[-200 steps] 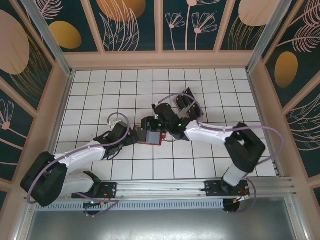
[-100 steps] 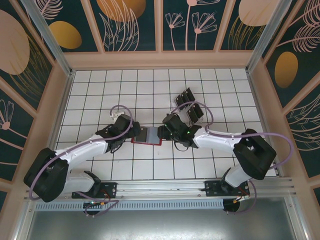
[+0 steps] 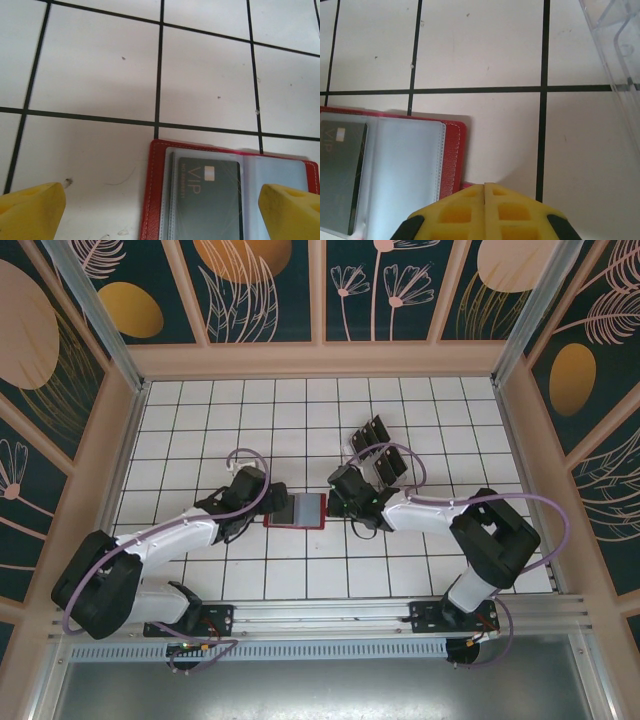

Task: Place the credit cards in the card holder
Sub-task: Rotate the card holder at the center of the table.

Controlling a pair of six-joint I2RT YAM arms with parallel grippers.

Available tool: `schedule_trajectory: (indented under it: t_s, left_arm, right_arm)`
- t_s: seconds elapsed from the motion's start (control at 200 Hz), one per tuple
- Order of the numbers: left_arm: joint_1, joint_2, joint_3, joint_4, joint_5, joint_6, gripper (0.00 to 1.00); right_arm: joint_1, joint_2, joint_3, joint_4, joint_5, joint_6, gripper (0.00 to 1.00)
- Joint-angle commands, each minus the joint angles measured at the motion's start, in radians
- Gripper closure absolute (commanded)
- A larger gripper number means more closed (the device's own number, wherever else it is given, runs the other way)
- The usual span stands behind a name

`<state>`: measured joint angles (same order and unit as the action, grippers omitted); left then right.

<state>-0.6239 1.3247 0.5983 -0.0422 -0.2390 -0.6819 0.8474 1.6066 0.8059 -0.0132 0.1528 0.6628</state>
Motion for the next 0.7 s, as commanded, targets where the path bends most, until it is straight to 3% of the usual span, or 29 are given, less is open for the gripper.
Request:
schedule_trajectory:
  t_s: [0.0,0.696]
  left_arm:
    - [0.002,0.027,-0.031,0.073,0.048,0.025,0.01]
    - [0.001,0.135,-0.087,0.252,0.170,0.010,0.01]
  right_arm:
    - [-0.015,0.008,-0.012,0.051,-0.008,-0.021,1.00]
    - [-0.021,0.010,-0.073,0.128,-0.082,0.016,1.00]
